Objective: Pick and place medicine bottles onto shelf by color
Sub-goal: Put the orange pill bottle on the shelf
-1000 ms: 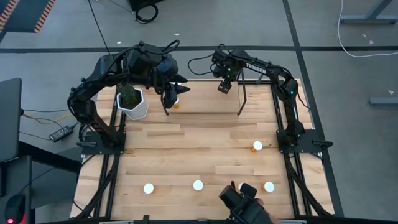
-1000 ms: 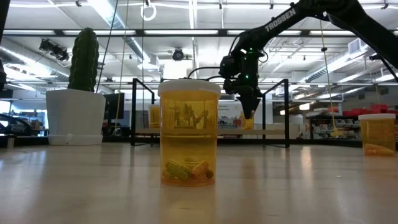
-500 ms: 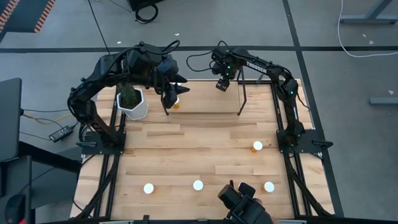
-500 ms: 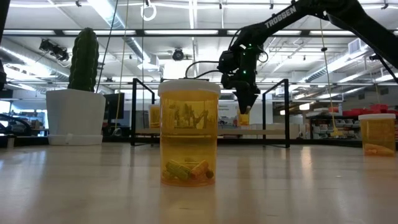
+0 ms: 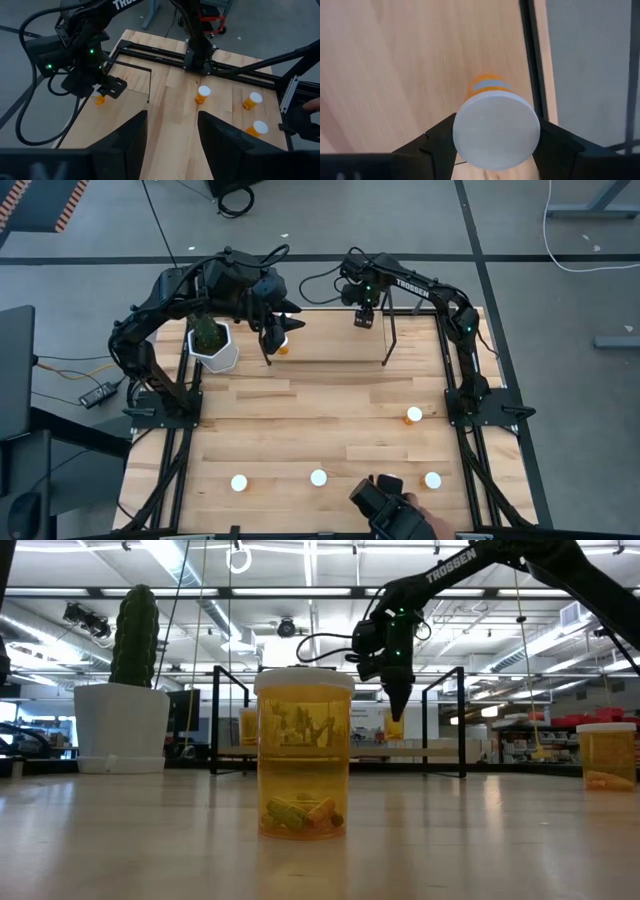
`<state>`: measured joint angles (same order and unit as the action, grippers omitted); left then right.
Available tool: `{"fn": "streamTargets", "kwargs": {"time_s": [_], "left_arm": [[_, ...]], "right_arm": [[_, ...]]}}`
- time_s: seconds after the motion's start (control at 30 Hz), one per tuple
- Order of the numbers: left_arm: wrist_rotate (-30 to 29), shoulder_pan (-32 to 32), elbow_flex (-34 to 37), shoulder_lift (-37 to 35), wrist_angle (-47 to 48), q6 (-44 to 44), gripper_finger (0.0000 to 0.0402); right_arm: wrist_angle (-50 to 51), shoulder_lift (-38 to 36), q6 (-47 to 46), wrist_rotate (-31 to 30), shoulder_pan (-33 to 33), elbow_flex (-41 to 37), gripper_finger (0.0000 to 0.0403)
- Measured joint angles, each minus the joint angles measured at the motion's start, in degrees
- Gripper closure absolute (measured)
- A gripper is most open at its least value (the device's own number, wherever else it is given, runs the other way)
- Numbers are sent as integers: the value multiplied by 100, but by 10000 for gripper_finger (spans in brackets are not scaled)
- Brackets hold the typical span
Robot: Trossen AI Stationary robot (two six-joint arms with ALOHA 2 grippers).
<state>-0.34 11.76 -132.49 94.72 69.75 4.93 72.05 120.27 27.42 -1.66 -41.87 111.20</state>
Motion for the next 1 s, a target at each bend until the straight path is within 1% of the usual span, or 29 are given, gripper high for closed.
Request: {"fn": "streamTargets", "kwargs": {"time_s": [0.17, 0.3, 0.5, 0.57, 0.8, 1.0], "left_arm": [[1, -14, 0, 2, 0, 37, 225], [4, -14, 0, 2, 0, 42, 223], [4, -20, 1, 2, 6, 42, 222], [4, -43, 2, 2, 9, 37, 223], [14, -83, 2, 2, 98, -1, 223], [13, -110, 2, 2, 190, 13, 218]], "right_arm": [[-17, 0, 364, 33, 0, 0, 177], [-39, 0, 385, 24, 0, -27, 177], [-61, 4, 384, 16, 0, -271, 175], [-78, 4, 383, 11, 0, -305, 164], [-198, 4, 369, -100, 0, -310, 104], [-63, 4, 178, -468, 2, -183, 87]]}}
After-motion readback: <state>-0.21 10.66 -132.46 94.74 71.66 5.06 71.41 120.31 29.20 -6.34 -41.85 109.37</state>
